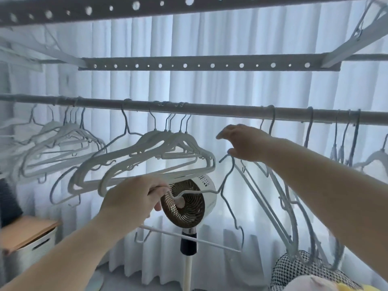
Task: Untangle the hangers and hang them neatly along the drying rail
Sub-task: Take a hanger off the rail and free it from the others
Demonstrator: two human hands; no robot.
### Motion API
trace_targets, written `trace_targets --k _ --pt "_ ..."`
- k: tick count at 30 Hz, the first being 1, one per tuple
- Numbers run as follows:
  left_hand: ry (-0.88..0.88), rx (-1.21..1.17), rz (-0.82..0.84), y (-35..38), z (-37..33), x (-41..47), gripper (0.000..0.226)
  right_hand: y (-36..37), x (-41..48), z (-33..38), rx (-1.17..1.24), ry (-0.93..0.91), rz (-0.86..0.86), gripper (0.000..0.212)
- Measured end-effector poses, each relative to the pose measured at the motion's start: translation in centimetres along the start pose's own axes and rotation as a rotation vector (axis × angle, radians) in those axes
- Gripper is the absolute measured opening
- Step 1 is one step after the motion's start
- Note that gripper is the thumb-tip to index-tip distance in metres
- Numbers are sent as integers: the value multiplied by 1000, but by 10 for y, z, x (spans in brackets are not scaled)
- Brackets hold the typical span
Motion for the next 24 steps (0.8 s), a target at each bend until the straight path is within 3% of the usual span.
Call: trace_targets --k 5,11,14,17,21,24 --pt "0 -120 -4 -34 32 -33 32 14 -9 33 102 27 203 30" --pt "-53 -127 -23 -60 73 -75 30 16 -30 67 380 19 269 22" --pt "-61 -133 -66 -72 84 -91 13 6 -48 85 470 25 304 16" --pt "-78 -67 -91 -78 92 -104 28 -6 -60 104 466 24 290 8" --pt "-62 -104 -34 -69 86 -119 31 -12 -73 125 456 52 285 18" --pt "-21 -177 64 -51 76 -125 17 -12 -78 137 489 104 286 22"
Point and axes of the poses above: each hand's wrist, its own x-axis towards the middle knuckle, its own y-axis out of the palm, z = x × y, the point moved 10 cm from there along x, towards the middle knuckle, and after that the axes turned 3 degrees about z, right-handed, at the moved point
